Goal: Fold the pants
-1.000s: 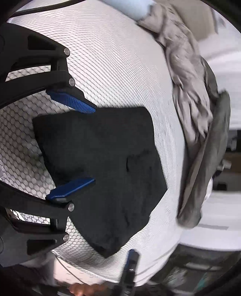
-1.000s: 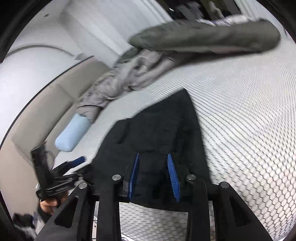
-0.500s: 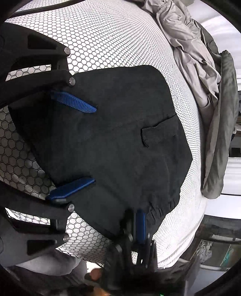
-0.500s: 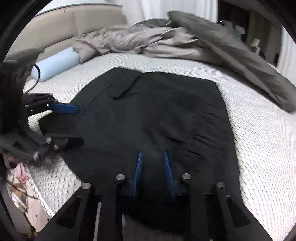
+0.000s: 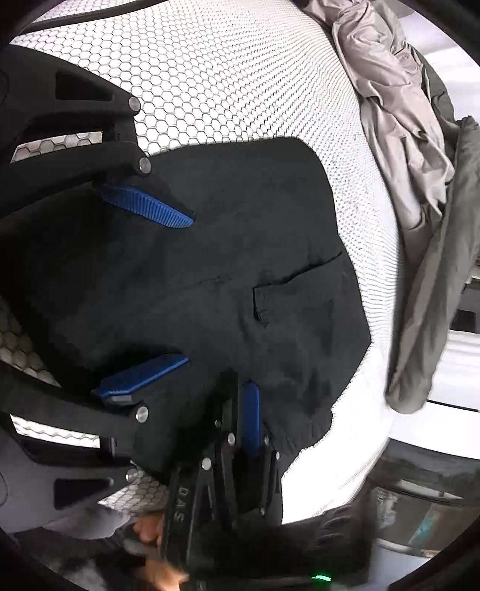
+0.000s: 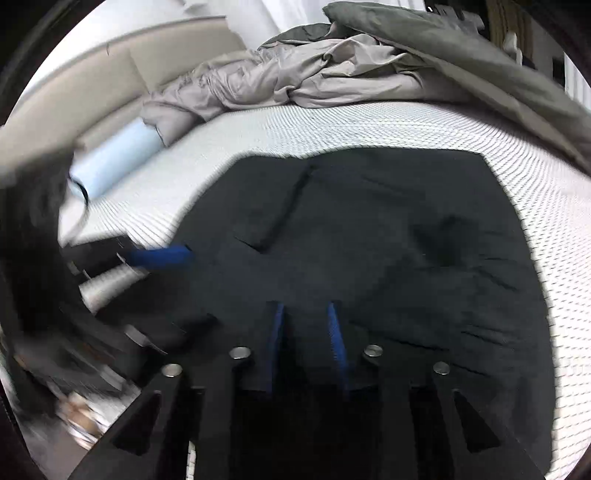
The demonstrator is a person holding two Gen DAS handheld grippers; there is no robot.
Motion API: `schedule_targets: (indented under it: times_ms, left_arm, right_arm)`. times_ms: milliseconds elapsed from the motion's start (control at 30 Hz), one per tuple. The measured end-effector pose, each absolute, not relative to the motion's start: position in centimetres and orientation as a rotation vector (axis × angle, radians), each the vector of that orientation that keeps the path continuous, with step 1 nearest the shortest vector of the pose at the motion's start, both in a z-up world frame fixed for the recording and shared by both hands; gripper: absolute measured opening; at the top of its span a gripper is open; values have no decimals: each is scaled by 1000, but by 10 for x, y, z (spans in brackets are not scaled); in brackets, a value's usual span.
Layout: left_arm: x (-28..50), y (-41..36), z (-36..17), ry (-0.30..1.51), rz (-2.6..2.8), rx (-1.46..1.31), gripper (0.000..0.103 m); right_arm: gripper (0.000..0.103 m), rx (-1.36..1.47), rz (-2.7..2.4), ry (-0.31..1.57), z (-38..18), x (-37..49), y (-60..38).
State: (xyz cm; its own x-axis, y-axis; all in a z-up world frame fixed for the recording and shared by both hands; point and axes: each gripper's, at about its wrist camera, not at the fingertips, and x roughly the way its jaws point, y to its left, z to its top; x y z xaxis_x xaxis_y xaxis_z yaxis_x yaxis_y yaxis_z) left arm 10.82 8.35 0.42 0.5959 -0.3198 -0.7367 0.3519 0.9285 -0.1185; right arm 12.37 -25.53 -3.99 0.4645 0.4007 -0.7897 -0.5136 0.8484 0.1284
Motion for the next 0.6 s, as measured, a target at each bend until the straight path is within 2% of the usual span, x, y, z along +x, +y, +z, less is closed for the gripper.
schedule_targets:
  times_ms: [67, 133, 167, 233, 333, 433, 500, 600]
  left_arm:
    - [102, 94, 6, 851, -375, 44, 69]
    - [97, 102, 7, 865, -360, 12, 69]
    - [96, 104, 11, 869, -346, 1, 61]
    - [91, 105, 28, 835, -324, -17, 53]
    - [103, 98, 46, 782, -333, -29, 53]
    - [139, 89, 19, 901, -315, 4, 50]
    - [145, 92, 9, 896, -328, 2, 49]
    - [136, 105, 12, 884, -336, -1, 48]
  right_arm:
    - [23, -225, 449, 879, -36, 114, -273]
    - [22, -155, 456, 888, -32, 110, -295]
    - [22, -114, 467, 897, -29, 111, -300]
    - [28, -118, 460, 886, -17, 108, -291]
    - [30, -74, 566, 861, -1, 112, -265]
    - [30, -69, 599, 934, -10, 132, -239]
    - [28, -151, 549, 1011, -34, 147, -224]
    - [28, -281, 395, 938, -35, 138, -249]
